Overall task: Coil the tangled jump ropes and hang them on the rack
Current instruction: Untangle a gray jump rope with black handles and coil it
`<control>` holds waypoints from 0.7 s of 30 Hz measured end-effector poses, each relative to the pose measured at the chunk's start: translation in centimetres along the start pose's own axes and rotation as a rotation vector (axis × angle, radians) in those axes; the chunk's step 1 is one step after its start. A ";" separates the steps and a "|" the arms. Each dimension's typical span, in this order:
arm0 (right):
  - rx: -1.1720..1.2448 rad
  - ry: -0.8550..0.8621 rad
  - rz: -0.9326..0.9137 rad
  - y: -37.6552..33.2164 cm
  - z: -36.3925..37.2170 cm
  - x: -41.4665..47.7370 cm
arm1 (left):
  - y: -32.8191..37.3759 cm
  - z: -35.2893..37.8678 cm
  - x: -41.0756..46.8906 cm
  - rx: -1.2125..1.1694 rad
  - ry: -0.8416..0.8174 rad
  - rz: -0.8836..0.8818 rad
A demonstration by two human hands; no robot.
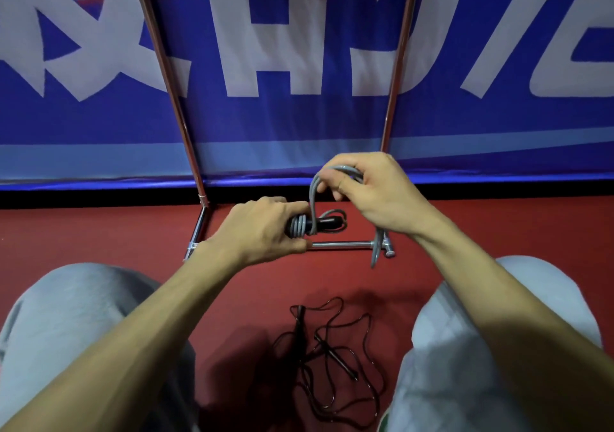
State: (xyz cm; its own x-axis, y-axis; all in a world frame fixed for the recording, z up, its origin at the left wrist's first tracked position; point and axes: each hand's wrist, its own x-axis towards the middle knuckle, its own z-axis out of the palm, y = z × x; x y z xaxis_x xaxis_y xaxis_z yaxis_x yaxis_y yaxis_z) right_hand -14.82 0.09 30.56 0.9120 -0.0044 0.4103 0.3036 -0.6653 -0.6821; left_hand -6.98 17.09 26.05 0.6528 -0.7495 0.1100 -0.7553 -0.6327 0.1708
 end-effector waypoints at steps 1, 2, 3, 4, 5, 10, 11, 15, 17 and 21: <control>-0.009 0.055 0.009 0.3 -0.1 0.1 | 0.4 -0.1 -0.1 0.006 -0.016 0.025; -0.026 0.106 0.019 0.6 -0.2 0.1 | 0.7 0.0 -0.2 0.028 -0.018 0.043; -0.044 0.149 0.032 0.9 -0.3 0.2 | 1.1 0.1 -0.3 0.056 0.004 0.061; -0.057 0.184 0.050 1.2 -0.2 0.2 | 1.4 0.3 -0.4 0.075 0.043 0.083; -0.065 0.212 0.073 1.5 -0.2 0.3 | 1.7 0.4 -0.5 0.071 0.090 0.109; -0.116 0.341 0.210 2.9 0.0 0.7 | 1.7 0.0 -1.3 -0.335 0.148 0.181; -0.122 0.341 0.222 3.1 0.0 0.8 | 1.7 -0.1 -1.3 -0.504 0.144 0.170; -0.270 0.292 0.221 3.6 0.2 0.6 | 2.2 -1.3 -1.4 -1.193 0.168 0.037; -0.402 0.232 0.229 3.6 0.4 0.6 | 2.3 -1.8 -1.3 -1.313 0.211 -0.022; -0.433 0.091 0.184 3.8 0.4 0.5 | 1.9 -2.5 -1.2 -1.424 0.259 -0.048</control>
State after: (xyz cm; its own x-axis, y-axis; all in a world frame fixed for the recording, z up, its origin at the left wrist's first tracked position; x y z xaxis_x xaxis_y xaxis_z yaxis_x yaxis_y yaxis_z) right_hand -13.11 -2.19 27.91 0.9060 -0.2041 0.3707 -0.0214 -0.8970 -0.4416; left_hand -8.99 17.27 28.67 0.7840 -0.5803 0.2207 -0.1353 0.1872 0.9730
